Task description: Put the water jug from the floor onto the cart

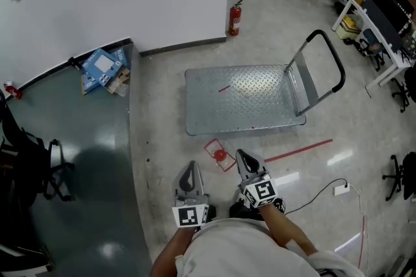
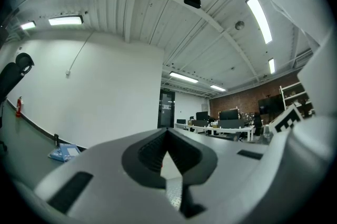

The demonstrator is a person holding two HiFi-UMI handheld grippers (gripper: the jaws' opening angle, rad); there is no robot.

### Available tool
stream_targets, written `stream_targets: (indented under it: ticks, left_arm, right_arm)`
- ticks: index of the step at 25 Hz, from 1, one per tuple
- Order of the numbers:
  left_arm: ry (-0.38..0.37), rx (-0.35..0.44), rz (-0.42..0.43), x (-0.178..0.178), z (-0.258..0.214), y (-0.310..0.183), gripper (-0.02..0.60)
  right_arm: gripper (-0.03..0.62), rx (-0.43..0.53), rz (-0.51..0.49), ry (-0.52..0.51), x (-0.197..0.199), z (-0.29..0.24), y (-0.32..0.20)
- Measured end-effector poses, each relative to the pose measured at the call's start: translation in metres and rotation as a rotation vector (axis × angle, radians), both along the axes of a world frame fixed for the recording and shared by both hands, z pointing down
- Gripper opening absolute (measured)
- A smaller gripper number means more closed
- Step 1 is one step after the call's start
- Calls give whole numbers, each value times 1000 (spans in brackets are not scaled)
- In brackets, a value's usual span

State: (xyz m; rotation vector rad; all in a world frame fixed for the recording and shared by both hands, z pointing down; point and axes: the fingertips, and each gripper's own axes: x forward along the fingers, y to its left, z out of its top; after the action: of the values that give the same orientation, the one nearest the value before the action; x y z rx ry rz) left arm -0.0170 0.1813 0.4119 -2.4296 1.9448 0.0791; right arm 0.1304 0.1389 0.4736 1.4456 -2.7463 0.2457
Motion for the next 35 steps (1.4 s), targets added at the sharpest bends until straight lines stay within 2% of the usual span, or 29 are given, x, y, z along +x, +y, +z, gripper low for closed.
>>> stream_targets:
  ticks: [4, 8, 15, 21, 24, 25, 26, 27, 30, 35]
  left_arm:
    - [19, -18, 17, 9, 4, -10, 3]
    - [17, -44, 38, 14, 18, -23, 3]
    - [40, -125, 77, 14, 63, -41, 3]
    - [6, -156, 147, 17, 109, -47, 3]
    - [21, -167, 161, 14, 123, -50, 3]
    - [27, -172, 163, 12, 127, -51, 3]
    - [32, -179, 165, 11, 132, -52, 3]
    - [37, -184, 167, 10, 135, -52, 3]
    - [42, -195, 178, 9, 145, -54, 3]
    - [54, -214, 178, 3, 163, -58, 3]
  right_arm:
    - [14, -89, -18, 72, -6, 55, -18]
    - [14, -223, -21, 156, -10, 124, -35]
    - [14, -428, -65, 314, -22, 256, -51]
    - [15, -602, -90, 451, -21, 367, -47]
    - [19, -714, -130, 521, -25, 410, -44]
    - [56, -752, -149, 533, -29, 422, -43]
    - [162, -787, -170, 541, -33, 433, -42]
    - [192, -817, -191, 549, -37, 443, -41]
    - [232, -877, -234, 590, -50, 469, -37]
    - [264, -933, -236, 687, -55, 504, -39]
